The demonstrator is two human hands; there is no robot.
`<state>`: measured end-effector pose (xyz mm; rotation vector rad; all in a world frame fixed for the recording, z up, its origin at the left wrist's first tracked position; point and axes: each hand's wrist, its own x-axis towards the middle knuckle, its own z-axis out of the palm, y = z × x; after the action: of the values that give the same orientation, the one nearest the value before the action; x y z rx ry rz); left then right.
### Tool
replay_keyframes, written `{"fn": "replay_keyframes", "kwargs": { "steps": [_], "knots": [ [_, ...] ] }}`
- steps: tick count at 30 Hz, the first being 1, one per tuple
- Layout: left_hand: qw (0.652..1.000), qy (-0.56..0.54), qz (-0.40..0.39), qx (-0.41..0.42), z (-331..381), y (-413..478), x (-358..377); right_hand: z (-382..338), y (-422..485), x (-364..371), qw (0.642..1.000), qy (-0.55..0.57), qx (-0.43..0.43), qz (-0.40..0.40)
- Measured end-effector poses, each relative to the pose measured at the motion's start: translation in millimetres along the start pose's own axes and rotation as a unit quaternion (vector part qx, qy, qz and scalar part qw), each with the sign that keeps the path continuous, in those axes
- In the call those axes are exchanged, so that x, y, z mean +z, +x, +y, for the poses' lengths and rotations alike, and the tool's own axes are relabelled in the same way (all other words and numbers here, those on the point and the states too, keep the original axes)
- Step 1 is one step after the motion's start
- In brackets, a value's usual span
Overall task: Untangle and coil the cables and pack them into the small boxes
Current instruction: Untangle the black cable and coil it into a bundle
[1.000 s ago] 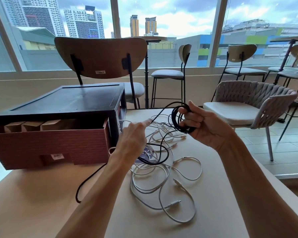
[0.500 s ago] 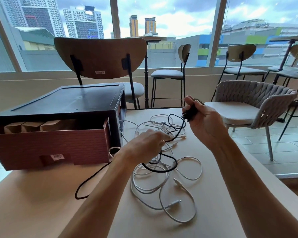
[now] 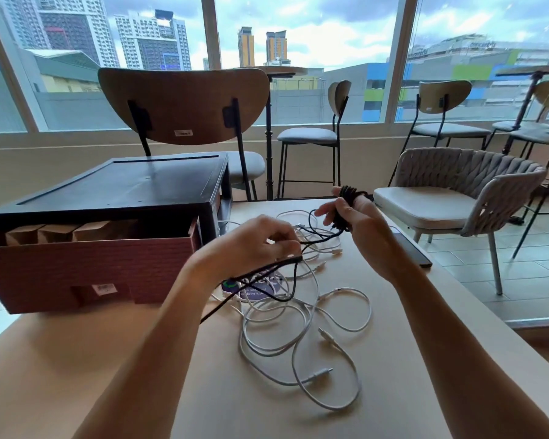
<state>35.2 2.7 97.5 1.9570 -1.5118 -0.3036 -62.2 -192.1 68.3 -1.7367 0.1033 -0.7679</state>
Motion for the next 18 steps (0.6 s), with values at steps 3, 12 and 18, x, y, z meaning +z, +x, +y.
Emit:
{"fn": "replay_keyframes", "kwargs": {
  "steps": [3, 12, 18],
  "knots": [
    [0.989, -0.141, 0.015, -0.032, -4, -5, -12, -2, -4, 4, 0.994, -0.092, 0.007, -0.05],
    [0.84, -0.524, 0.093, -0.104, -15, -12, -23, -7, -12, -3, 0.948, -0.205, 0.03, -0.241],
    [0.811, -0.569, 0.07, -0.119, -28, -21, -34, -8, -14, -7, 0.925, -0.272, 0.024, -0.263]
  ]
}}
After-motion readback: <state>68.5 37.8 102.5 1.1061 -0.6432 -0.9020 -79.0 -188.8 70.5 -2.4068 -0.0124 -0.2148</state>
